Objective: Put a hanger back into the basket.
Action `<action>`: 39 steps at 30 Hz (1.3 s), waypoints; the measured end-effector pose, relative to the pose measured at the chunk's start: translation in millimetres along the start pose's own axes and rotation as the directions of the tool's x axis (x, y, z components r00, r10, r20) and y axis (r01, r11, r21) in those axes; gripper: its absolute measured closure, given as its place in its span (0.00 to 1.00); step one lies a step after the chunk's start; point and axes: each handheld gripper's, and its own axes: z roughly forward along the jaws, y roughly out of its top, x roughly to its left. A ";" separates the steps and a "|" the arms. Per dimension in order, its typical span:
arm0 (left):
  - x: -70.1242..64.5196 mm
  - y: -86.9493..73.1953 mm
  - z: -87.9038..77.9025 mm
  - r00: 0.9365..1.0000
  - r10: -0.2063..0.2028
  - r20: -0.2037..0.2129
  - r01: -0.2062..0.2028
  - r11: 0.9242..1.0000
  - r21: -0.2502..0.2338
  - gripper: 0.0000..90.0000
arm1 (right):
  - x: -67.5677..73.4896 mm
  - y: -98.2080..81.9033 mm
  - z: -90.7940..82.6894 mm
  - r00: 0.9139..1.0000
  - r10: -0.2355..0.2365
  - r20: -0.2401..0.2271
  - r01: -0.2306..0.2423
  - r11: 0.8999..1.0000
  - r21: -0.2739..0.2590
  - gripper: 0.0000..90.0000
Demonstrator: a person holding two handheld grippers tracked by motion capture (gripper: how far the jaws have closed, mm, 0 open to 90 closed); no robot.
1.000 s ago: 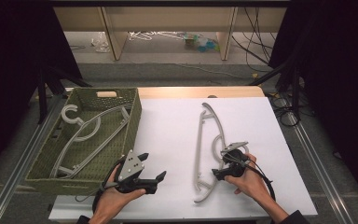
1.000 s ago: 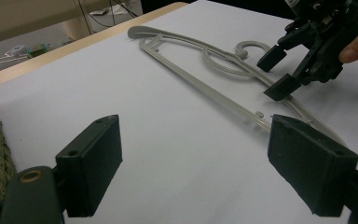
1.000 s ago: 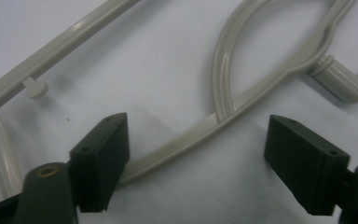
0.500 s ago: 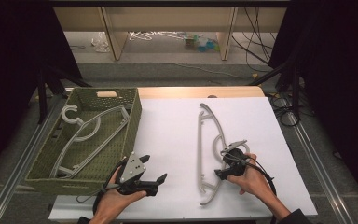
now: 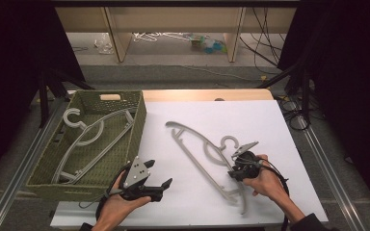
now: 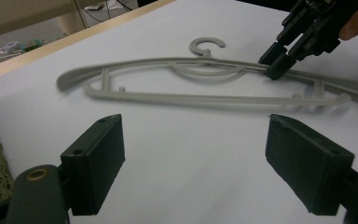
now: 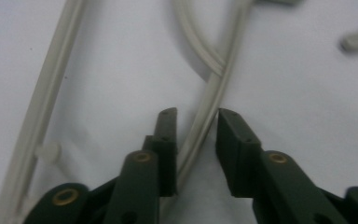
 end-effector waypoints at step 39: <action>12.1 37.2 91.5 0.995 -0.007 0.099 -0.008 0.988 0.153 0.34 | 16.3 10.9 -61.7 0.882 -0.457 0.115 0.462 0.887 -0.018 0.91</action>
